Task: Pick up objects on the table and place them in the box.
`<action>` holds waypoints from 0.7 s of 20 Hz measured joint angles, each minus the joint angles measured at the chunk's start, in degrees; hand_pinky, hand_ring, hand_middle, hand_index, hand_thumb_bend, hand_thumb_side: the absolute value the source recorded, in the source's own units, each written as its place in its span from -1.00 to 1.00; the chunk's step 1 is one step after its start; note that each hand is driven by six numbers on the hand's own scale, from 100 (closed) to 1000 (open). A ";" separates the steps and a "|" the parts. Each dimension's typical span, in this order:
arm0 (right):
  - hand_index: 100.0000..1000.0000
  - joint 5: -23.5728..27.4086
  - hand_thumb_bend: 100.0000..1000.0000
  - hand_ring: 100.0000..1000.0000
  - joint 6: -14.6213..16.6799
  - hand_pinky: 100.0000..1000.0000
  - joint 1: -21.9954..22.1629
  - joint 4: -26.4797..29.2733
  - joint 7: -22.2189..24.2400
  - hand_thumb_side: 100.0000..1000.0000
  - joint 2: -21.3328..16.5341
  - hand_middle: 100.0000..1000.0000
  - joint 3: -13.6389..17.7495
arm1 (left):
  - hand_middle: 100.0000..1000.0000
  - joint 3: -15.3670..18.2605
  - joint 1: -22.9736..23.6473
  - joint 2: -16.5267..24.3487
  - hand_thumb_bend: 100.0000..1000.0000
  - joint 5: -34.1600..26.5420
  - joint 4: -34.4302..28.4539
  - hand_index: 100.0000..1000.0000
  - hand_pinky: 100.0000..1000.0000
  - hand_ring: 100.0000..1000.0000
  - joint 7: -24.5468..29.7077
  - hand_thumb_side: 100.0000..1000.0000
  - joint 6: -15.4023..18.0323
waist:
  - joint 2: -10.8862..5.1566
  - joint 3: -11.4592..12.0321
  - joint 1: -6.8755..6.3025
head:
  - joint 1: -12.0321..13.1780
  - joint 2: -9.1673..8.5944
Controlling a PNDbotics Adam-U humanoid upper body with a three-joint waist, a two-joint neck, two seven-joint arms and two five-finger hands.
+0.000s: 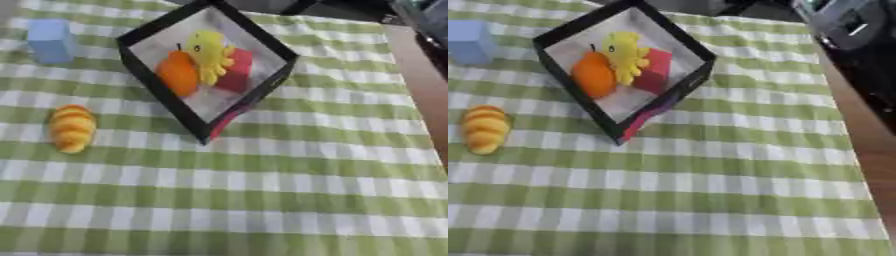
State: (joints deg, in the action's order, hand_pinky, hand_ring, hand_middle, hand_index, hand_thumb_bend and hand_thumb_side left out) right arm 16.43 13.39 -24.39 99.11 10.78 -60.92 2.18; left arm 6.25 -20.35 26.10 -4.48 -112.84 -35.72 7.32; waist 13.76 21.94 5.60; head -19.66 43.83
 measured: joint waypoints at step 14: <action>0.75 23.10 -1.00 0.53 0.27 0.54 23.52 12.12 -7.90 -0.09 3.97 0.51 17.85 | 0.67 1.17 4.45 0.11 -0.32 -1.52 2.71 0.52 0.46 0.41 -0.82 -0.11 -0.44 | -0.11 -9.74 -4.32 | 10.67 0.00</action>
State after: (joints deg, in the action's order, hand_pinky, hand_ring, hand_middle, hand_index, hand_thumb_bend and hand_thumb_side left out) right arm 39.53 13.66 -0.87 111.23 2.88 -56.95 20.03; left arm 7.42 -15.90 26.21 -6.00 -110.13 -36.53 6.88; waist 13.65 12.19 1.28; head -8.99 43.83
